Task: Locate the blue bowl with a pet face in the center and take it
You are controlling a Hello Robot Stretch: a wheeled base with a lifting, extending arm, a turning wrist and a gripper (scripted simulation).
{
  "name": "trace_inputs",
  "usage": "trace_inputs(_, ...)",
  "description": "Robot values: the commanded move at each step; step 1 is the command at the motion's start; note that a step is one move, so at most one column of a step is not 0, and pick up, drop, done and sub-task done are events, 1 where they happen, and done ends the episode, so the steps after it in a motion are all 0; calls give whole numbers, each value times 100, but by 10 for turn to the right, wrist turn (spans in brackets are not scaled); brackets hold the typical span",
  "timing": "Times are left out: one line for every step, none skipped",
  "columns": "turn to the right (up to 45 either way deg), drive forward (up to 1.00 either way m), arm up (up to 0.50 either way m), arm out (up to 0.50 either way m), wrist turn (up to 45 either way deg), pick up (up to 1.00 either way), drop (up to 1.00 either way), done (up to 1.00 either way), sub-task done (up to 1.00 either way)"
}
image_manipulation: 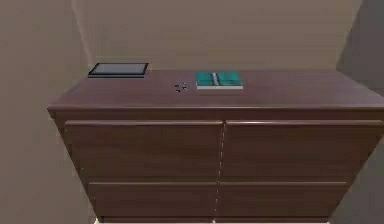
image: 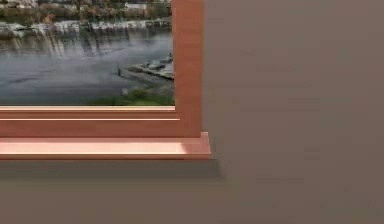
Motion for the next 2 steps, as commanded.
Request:
trace_inputs(-450, 0, 0, 0, 0, 0, 0, 0, 0)
trace_inputs(-450, 0, 0, 0, 0, 0, 0, 0, 0)
